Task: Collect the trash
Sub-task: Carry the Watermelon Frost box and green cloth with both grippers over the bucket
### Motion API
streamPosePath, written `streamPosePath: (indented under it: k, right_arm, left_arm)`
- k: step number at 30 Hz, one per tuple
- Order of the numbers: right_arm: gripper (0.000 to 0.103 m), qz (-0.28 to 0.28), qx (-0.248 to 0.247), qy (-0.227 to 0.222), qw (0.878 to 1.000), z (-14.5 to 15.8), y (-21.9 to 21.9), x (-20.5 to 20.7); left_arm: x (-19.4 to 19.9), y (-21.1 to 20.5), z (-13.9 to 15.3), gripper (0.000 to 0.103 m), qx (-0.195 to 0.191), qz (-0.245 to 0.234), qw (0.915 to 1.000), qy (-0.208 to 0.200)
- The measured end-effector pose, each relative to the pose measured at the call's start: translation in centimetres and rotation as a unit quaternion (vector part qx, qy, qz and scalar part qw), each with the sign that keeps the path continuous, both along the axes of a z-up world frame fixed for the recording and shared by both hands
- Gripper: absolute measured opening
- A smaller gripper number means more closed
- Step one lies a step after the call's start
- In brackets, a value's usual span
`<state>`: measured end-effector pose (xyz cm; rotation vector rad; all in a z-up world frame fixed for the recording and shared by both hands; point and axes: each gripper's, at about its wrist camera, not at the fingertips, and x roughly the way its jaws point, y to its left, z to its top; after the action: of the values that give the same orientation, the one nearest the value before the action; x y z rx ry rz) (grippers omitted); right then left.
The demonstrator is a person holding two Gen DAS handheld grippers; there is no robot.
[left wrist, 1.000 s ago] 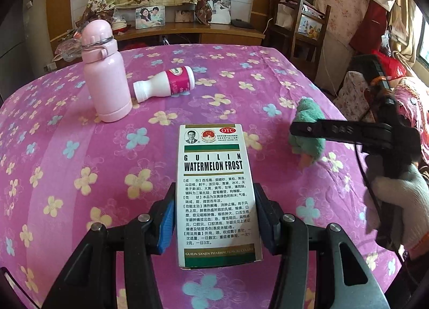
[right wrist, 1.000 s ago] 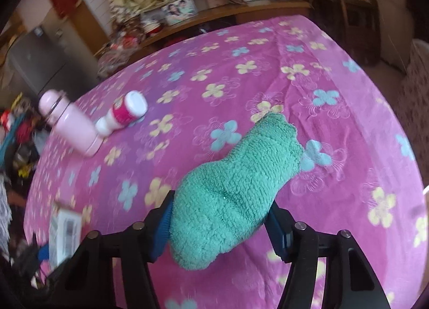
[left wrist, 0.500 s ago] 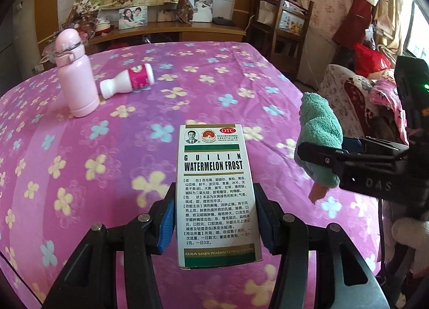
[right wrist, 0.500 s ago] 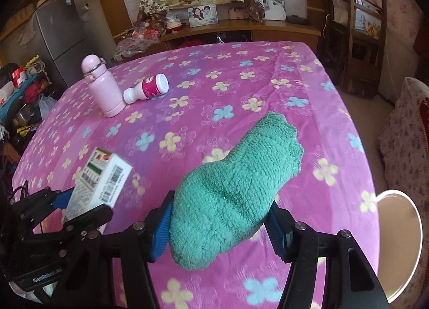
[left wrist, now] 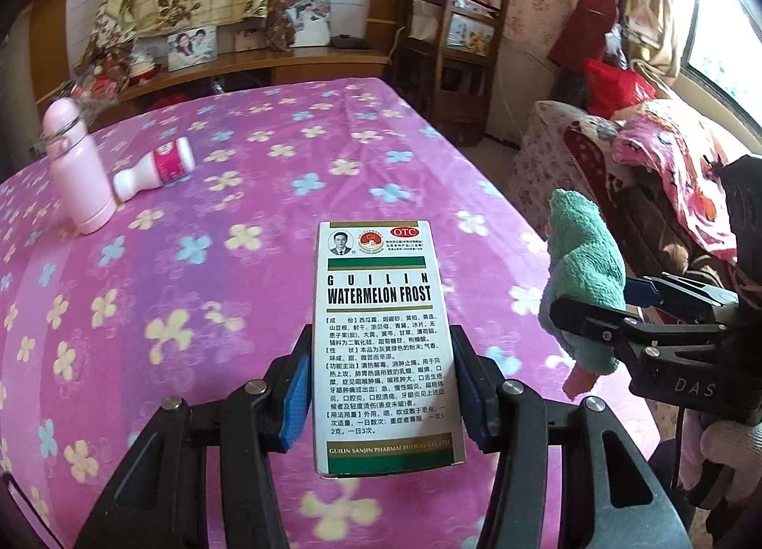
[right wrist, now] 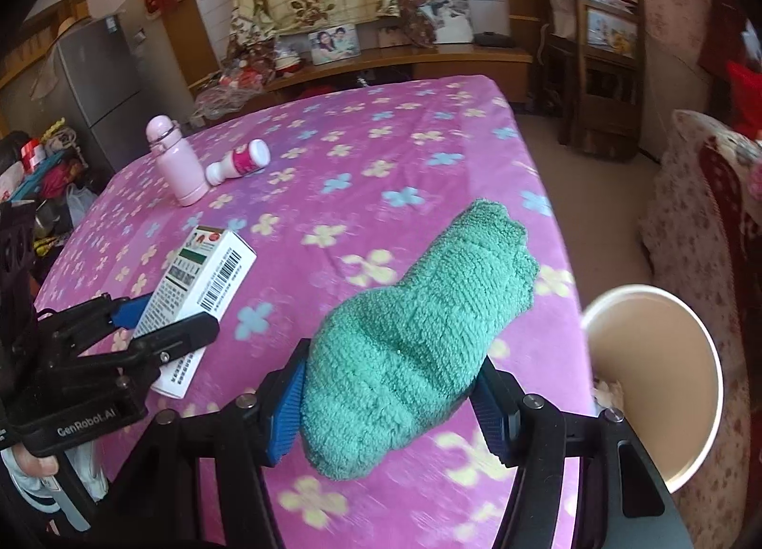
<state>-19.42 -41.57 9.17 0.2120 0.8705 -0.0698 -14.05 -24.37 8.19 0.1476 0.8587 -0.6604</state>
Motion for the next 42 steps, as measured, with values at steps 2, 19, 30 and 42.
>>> streamPosePath:
  k: [2, 19, 30, 42]
  right_arm:
    - [0.065, -0.008, -0.002, 0.002, 1.0, -0.1, -1.2, -1.1]
    - [0.065, -0.126, 0.004, 0.022, 0.992, -2.3, -13.8, -7.9]
    - [0.065, -0.188, 0.047, 0.044, 0.98, -7.0, -20.7, -9.2]
    - [0.078, -0.214, 0.052, 0.047, 0.974, -9.5, -23.5, -9.9]
  left_arm:
    - [-0.6, -1.4, 0.0, 0.054, 0.003, -0.01, 0.9999, -0.001]
    - [-3.8, -13.7, -1.1, 0.054, -0.007, -0.093, 0.9951, 0.033]
    - [-4.4, -21.1, -3.4, 0.054, -0.005, -0.131, 0.9892, 0.066]
    - [-4.3, -23.9, -5.0, 0.074, -0.024, -0.147, 0.9832, 0.106]
